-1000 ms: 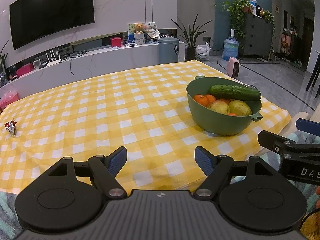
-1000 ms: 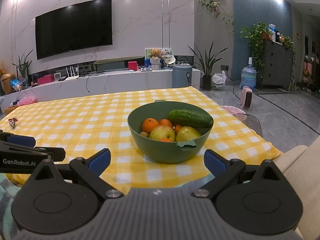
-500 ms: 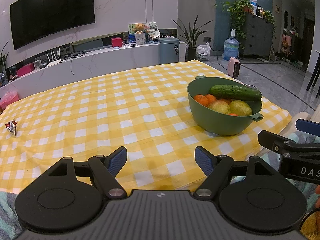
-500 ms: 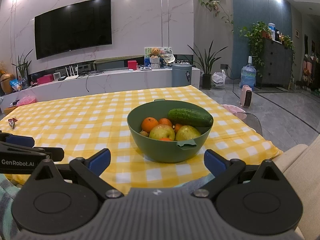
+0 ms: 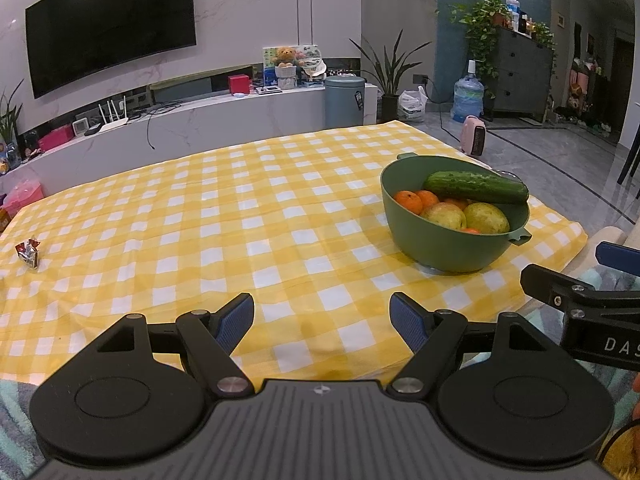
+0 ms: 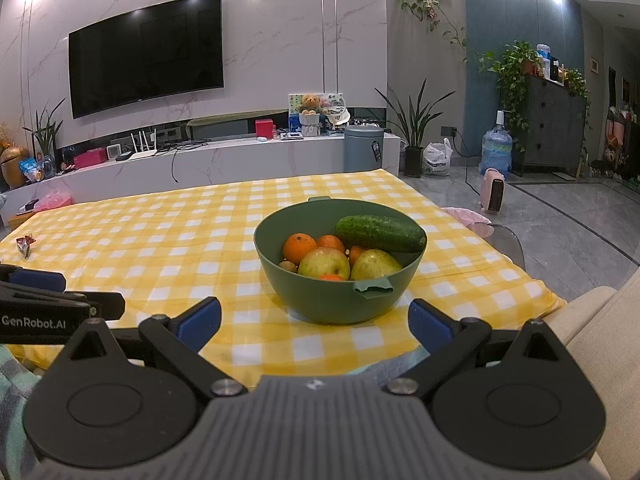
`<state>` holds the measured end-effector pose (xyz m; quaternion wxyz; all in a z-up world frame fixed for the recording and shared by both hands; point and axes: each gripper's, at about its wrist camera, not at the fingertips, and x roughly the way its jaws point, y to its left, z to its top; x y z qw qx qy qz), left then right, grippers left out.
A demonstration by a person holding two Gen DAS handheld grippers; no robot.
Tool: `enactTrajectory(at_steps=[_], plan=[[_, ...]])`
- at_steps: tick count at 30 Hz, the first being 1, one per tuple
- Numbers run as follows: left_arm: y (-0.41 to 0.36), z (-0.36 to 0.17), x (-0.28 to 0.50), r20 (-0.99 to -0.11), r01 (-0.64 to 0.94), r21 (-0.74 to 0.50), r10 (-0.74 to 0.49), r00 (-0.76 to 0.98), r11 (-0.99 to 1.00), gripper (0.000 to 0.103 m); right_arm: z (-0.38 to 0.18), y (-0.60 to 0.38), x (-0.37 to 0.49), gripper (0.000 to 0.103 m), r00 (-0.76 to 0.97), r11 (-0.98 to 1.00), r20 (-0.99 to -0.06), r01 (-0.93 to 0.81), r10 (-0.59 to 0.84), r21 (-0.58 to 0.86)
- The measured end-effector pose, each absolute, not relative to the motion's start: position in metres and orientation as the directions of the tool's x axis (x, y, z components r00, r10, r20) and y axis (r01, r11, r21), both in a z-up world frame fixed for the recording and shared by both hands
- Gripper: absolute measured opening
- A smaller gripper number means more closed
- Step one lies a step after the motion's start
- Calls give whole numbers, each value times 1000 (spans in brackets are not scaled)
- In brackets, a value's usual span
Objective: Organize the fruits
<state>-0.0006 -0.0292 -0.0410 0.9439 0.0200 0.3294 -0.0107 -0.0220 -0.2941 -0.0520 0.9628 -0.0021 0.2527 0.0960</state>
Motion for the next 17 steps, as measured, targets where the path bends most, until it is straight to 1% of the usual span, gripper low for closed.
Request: enactTrajectory(at_steps=[17], plan=[[-29, -38, -3, -618, 22, 32, 2, 787, 999, 91, -52, -294, -22, 97, 852, 982, -490, -185, 182, 43]])
